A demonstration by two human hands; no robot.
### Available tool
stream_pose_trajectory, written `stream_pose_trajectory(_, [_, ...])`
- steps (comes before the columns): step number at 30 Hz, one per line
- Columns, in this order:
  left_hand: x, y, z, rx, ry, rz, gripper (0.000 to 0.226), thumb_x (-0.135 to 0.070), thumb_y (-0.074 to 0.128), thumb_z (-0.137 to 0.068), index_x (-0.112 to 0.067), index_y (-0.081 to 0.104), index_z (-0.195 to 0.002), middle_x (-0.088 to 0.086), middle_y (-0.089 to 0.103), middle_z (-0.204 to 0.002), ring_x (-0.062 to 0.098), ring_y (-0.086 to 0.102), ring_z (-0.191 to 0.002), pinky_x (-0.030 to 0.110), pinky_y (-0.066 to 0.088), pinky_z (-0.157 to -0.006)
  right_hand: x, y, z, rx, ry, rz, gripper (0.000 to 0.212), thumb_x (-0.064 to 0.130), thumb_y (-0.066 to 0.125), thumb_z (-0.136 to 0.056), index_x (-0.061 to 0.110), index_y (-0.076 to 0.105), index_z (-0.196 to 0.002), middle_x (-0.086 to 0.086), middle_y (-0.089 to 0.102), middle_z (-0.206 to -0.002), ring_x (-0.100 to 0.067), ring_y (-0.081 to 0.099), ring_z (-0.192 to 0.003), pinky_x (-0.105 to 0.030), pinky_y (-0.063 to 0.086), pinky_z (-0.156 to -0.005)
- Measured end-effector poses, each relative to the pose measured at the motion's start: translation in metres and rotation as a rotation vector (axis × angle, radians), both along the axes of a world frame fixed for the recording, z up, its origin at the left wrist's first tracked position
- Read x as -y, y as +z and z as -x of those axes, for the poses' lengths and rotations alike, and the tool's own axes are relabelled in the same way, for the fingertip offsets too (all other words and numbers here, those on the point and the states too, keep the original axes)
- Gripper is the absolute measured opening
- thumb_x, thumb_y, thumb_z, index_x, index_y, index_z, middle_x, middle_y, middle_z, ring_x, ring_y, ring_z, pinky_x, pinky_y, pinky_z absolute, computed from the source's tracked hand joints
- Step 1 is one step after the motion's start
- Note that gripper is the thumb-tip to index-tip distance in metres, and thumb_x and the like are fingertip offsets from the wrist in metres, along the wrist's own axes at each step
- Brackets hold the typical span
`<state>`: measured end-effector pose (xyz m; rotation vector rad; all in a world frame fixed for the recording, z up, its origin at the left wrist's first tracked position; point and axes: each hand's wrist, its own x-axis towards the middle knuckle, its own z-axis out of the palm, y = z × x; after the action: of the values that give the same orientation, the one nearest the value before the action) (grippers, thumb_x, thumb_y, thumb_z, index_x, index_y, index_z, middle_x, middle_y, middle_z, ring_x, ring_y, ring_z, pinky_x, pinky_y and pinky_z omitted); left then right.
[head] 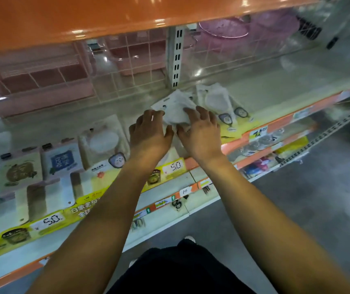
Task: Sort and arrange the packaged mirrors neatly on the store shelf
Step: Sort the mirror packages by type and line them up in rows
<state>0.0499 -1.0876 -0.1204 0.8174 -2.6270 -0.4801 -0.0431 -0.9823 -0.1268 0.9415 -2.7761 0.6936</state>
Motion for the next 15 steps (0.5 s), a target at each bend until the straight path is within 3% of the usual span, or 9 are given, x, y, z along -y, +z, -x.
stream_pose_trajectory(3, [-0.011, 0.001, 0.024, 0.003, -0.016, -0.002, 0.044, -0.036, 0.052, -0.092, -0.017, 0.049, -0.132, 0.006, 0.048, -0.134, 0.03, 0.048, -0.121, 0.043, 0.037, -0.094, -0.016, 0.002, 0.026, 0.027, -0.04, -0.001, 0.065, 0.055, 0.038, -0.079, 0.024, 0.053, -0.134, -0.013, 0.05, -0.138, -0.045, 0.043, -0.126, -0.055, 0.041, -0.099])
stream_pose_trajectory(8, [-0.022, 0.0, 0.049, 0.048, 0.03, -0.05, 0.045, -0.038, 0.049, -0.094, -0.02, 0.046, -0.135, 0.004, 0.043, -0.14, 0.029, 0.045, -0.126, 0.043, 0.035, -0.099, -0.027, -0.005, 0.065, 0.051, -0.065, -0.006, 0.057, 0.049, 0.059, -0.086, 0.022, 0.052, -0.135, -0.016, 0.039, -0.147, -0.046, 0.034, -0.133, -0.055, 0.036, -0.105])
stream_pose_trajectory(15, [-0.029, 0.0, 0.068, 0.09, 0.128, -0.067, 0.044, -0.039, 0.047, -0.095, -0.022, 0.044, -0.136, 0.002, 0.042, -0.141, 0.027, 0.045, -0.126, 0.041, 0.034, -0.099, -0.016, -0.005, 0.111, 0.238, -0.087, -0.2, 0.055, 0.056, 0.045, -0.092, 0.035, 0.033, -0.143, -0.014, 0.013, -0.16, -0.048, 0.015, -0.143, -0.055, 0.02, -0.115])
